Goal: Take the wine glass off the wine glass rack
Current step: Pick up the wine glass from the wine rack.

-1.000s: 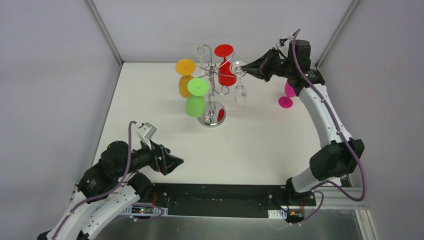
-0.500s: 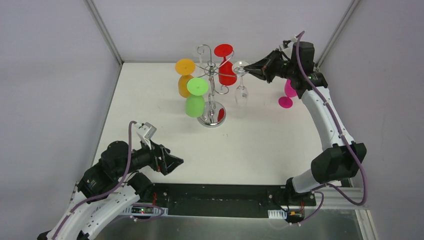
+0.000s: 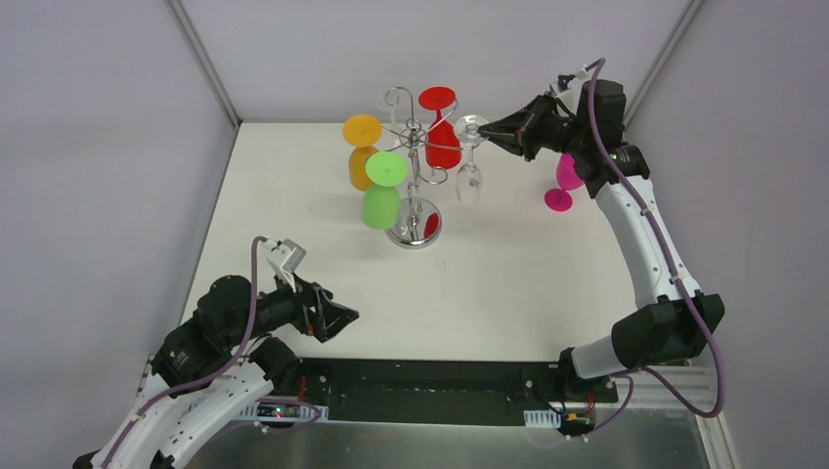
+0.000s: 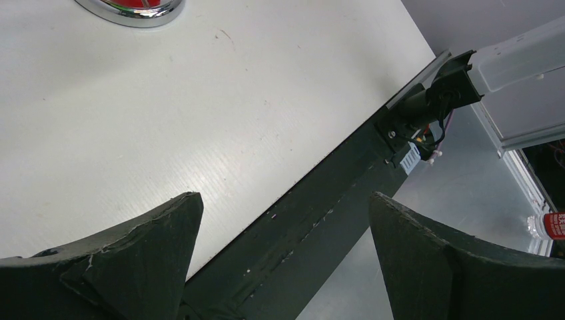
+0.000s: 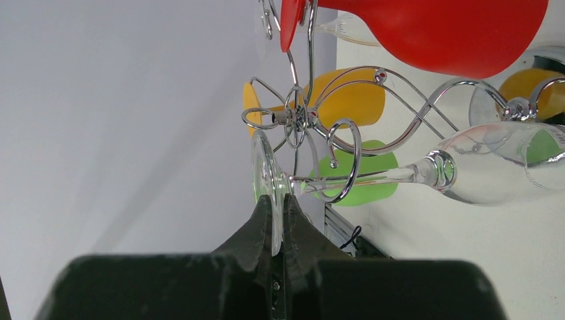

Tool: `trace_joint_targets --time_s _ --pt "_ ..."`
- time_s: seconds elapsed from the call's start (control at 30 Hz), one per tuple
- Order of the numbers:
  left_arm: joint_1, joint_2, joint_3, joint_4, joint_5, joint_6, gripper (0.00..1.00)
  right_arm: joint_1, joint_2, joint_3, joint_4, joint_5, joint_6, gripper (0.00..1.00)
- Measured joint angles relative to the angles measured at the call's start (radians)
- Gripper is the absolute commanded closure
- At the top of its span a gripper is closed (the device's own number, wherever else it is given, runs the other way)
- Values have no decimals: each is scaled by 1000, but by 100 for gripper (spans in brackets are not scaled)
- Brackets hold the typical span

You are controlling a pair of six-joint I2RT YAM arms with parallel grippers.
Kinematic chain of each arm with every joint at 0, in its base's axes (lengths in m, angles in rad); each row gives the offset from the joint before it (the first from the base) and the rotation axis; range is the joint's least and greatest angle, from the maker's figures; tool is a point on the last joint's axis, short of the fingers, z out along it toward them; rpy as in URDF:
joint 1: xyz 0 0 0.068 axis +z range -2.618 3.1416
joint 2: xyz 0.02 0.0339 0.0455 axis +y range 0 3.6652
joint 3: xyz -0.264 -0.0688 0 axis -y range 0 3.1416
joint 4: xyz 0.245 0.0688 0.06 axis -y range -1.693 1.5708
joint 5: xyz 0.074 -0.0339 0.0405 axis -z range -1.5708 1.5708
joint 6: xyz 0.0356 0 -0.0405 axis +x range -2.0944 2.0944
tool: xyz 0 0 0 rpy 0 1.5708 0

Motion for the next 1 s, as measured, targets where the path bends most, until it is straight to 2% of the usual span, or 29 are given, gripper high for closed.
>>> trace_joint_targets --time_s 0.53,1.0 --pt "0 0 0 0 0 0 1 62 2 4 33 26 36 100" --pt "0 0 0 0 0 0 1 75 102 39 74 74 89 100"
